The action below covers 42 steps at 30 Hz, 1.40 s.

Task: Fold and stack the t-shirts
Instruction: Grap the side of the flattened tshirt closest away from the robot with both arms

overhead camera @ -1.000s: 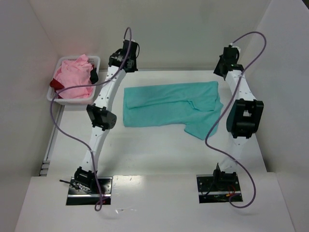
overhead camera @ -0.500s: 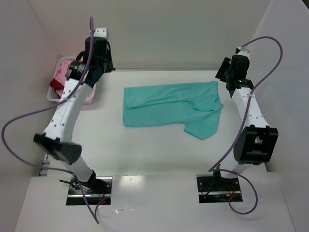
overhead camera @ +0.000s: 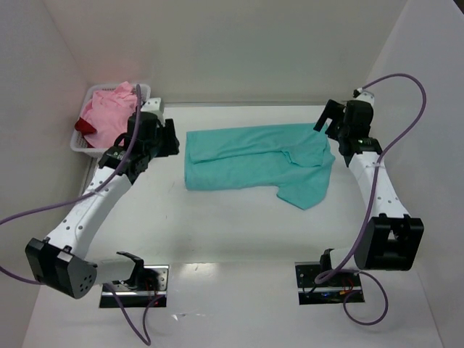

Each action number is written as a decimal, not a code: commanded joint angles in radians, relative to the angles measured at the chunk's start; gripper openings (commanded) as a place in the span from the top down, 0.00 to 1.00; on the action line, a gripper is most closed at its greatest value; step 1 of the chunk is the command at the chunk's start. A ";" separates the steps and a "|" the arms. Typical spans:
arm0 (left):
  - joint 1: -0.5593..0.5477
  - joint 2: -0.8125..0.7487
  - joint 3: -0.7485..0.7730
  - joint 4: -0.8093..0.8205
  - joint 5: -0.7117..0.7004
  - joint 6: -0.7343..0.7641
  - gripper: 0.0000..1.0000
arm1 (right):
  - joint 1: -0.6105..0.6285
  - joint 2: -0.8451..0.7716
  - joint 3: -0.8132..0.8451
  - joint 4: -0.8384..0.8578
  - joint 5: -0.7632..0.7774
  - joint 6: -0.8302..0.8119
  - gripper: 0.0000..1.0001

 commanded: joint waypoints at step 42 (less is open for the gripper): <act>0.061 0.181 -0.371 0.417 0.156 -0.421 0.14 | 0.008 0.163 -0.238 -0.378 0.002 0.188 0.00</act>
